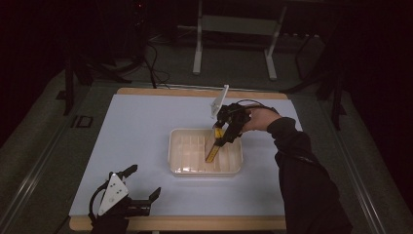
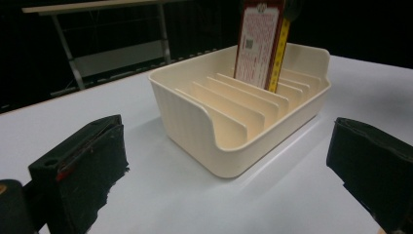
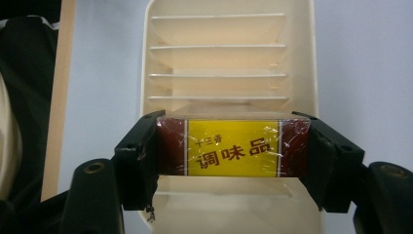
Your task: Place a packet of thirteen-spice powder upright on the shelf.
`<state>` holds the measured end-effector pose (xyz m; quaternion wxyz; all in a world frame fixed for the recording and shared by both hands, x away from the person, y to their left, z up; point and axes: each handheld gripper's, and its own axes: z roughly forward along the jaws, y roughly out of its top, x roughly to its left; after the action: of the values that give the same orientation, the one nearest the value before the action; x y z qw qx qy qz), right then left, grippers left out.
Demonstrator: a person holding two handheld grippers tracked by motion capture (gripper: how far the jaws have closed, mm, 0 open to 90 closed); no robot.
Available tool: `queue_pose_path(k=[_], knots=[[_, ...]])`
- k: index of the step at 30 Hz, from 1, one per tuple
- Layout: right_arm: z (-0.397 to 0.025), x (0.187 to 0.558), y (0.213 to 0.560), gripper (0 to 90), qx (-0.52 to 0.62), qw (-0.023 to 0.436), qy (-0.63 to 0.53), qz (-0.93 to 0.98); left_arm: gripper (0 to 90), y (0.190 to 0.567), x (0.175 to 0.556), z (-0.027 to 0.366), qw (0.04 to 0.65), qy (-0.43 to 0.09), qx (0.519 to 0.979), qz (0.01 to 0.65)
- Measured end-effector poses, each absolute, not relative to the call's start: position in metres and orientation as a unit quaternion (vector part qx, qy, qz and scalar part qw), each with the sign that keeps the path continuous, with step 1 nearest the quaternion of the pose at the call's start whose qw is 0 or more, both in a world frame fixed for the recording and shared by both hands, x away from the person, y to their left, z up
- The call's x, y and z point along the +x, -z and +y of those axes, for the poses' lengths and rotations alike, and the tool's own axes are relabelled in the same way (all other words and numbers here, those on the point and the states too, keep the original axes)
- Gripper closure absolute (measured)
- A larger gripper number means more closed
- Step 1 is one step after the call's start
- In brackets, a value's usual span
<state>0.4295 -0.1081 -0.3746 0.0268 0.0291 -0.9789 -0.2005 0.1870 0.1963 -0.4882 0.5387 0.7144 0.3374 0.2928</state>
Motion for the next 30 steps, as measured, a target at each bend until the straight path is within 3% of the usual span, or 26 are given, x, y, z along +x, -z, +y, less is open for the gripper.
queue_pose_path(k=[30], knots=[[-0.112, 0.428, 0.430, 29.9, 0.026, 0.060, 0.334, -0.940, 1.3, 0.488, 0.188, 0.195, 0.543, -0.283, 0.715, 0.336]])
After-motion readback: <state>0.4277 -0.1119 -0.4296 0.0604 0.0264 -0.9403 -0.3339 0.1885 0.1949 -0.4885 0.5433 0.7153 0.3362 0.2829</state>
